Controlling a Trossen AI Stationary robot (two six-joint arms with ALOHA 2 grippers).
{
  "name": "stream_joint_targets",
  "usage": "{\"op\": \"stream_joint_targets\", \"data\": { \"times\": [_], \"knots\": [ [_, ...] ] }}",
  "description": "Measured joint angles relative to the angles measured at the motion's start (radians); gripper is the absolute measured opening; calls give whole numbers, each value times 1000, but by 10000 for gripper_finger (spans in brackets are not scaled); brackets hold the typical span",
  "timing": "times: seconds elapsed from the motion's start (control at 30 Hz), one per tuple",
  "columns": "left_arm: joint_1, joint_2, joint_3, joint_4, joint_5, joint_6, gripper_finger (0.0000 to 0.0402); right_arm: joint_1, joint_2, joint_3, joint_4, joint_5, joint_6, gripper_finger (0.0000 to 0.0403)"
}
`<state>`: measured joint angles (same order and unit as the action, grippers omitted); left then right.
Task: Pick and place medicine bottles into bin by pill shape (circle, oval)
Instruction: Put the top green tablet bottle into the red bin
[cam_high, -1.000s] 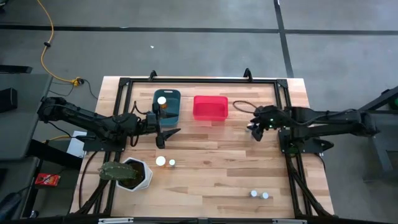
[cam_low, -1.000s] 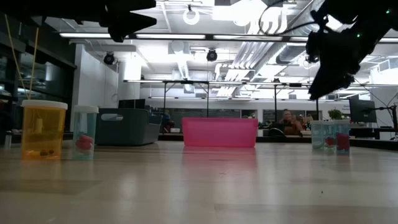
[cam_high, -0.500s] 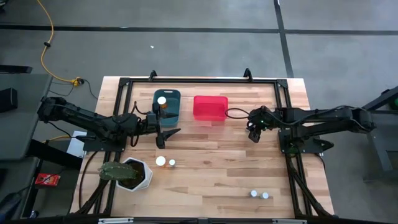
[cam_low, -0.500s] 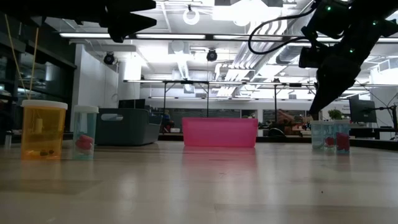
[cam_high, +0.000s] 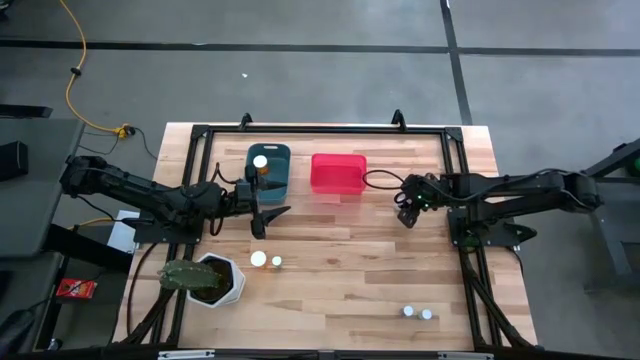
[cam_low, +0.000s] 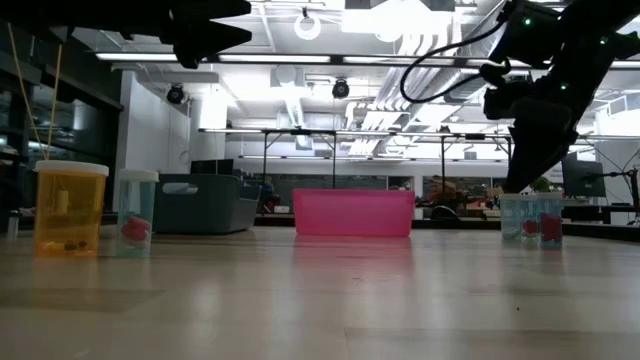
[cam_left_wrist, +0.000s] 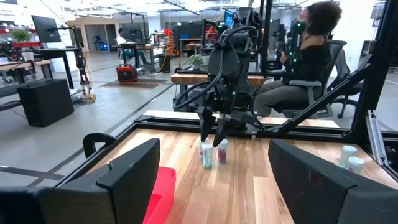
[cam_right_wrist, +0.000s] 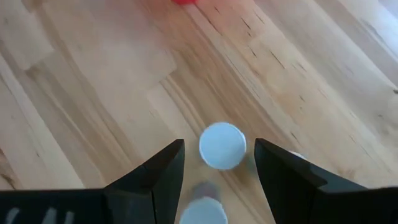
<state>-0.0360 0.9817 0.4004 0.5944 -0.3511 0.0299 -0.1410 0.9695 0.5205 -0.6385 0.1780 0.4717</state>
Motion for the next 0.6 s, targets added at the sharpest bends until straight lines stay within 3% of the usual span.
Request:
{"op": "stream_joint_targets", "data": {
  "times": [0.6],
  "knots": [
    [0,0,0,-2,0,0,288,0,123,0,46,7,0,188]
  ]
}}
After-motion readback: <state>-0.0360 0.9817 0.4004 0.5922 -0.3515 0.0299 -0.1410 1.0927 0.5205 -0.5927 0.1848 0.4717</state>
